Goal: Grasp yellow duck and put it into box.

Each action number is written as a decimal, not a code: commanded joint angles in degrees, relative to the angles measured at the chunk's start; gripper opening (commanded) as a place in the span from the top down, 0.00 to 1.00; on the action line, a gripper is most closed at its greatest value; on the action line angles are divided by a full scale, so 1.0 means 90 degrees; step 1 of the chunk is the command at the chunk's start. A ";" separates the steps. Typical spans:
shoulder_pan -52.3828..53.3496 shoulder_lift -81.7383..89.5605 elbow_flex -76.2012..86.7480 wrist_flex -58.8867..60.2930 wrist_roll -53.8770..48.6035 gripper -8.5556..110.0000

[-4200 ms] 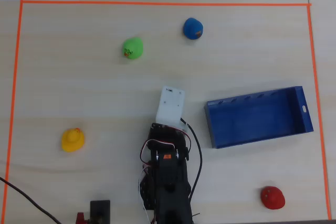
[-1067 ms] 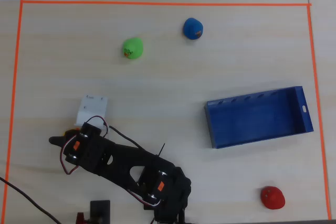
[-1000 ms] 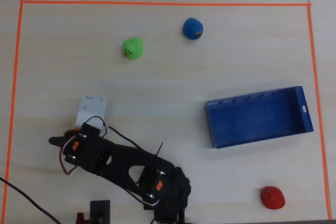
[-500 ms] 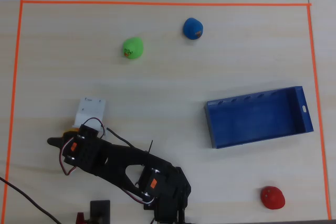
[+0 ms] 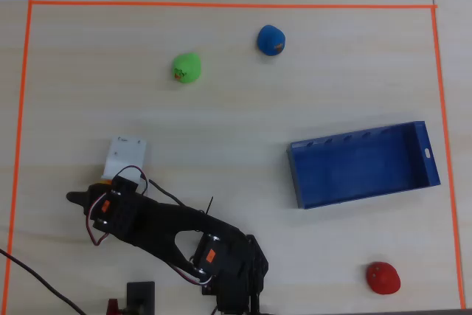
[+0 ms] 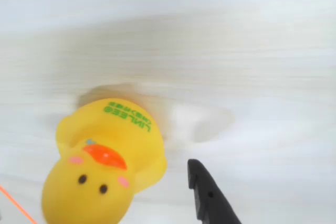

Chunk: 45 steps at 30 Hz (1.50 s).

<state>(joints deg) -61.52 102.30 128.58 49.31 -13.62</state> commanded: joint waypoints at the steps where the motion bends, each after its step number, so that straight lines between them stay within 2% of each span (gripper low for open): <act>1: 0.0049 -0.0059 0.0010 -0.0195 0.0000 0.59; 4: 0.0078 -0.0068 0.0000 -0.0244 0.0010 0.70; 8: 0.0215 -0.0117 0.0010 -0.0312 0.0078 0.93; 18: 0.0322 0.0010 0.0078 -0.0205 0.0000 0.93; 25: 0.1162 0.1006 -0.0830 0.1514 -0.0537 0.93; 32: 0.4053 0.2129 -0.3496 0.4189 -0.2402 0.93; 36: 0.6162 0.2627 -0.4258 0.4707 -0.3887 0.93; 40: 0.8457 0.3281 -0.3369 0.3721 -0.5381 0.93; 45: 1.0732 0.3437 -0.1455 0.1064 -0.6650 0.93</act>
<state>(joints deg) 17.75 132.28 110.74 69.08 -66.01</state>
